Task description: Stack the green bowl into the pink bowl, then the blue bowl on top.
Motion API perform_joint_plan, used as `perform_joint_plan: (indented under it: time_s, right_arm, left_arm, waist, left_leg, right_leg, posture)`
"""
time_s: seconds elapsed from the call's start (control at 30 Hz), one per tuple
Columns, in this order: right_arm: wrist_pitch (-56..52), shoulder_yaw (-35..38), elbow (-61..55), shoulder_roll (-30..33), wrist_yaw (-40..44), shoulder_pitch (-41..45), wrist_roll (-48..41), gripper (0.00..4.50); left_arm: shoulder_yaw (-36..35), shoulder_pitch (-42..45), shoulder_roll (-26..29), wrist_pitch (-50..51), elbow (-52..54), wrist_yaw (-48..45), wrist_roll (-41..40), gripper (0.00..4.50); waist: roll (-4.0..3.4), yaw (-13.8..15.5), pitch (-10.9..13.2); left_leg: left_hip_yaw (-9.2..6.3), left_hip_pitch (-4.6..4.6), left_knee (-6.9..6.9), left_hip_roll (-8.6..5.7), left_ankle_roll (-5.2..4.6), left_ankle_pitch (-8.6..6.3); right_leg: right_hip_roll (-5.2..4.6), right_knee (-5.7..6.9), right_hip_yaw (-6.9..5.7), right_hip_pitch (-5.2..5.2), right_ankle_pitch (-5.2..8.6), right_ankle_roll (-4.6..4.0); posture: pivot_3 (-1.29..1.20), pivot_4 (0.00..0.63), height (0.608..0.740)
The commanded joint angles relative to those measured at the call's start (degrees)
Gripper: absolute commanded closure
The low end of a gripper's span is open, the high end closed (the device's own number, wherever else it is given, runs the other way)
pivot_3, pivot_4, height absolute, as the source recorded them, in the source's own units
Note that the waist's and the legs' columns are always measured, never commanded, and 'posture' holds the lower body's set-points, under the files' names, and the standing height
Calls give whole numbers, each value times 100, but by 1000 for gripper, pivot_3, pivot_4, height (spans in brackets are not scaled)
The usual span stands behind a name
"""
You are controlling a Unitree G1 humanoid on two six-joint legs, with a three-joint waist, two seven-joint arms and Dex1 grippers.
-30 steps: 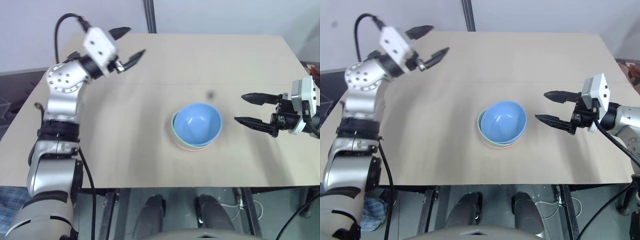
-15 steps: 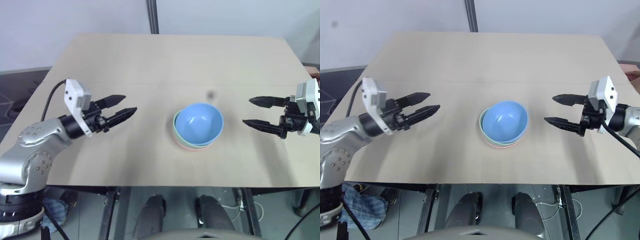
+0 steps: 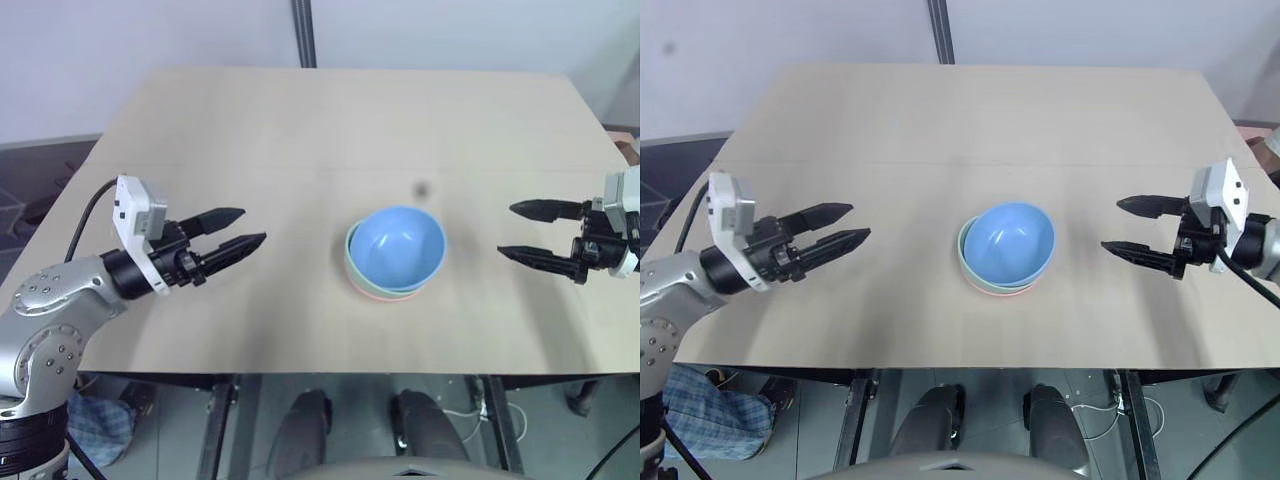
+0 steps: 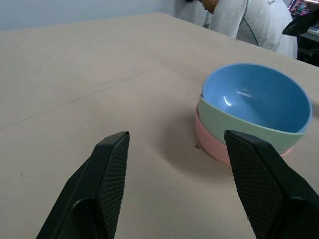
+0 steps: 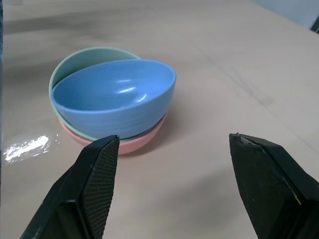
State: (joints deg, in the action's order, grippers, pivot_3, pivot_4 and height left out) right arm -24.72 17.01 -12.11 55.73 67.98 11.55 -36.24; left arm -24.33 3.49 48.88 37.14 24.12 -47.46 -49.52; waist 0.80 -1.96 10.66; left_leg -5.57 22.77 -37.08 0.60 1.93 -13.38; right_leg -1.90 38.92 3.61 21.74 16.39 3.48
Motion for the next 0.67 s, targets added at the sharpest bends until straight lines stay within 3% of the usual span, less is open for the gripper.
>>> perform_joint_plan:
  time_s: [0.03, 0.67]
  right_arm:
    - [192, 355, -117, 18, 35, -138, -9, 828]
    - [532, 513, 84, -341, -53, -932, 85, 828]
  left_arm:
    - [-169, -33, 61, -62, 178, -51, -6, 1295]
    - [112, -462, -213, -618, 130, -355, 631, 1295]
  waist:
    - [0, -2, 0]
    - [0, -2, 0]
  left_leg:
    - [0, 0, 0, 0, 0, 0]
    - [8, -3, 2, 1, 0, 0]
  right_leg:
    - [0, 0, 0, 0, 0, 0]
    - [1, -3, 9, 0, 0, 0]
  posture:
    - [0, 150, 740]
    - [0, 150, 740]
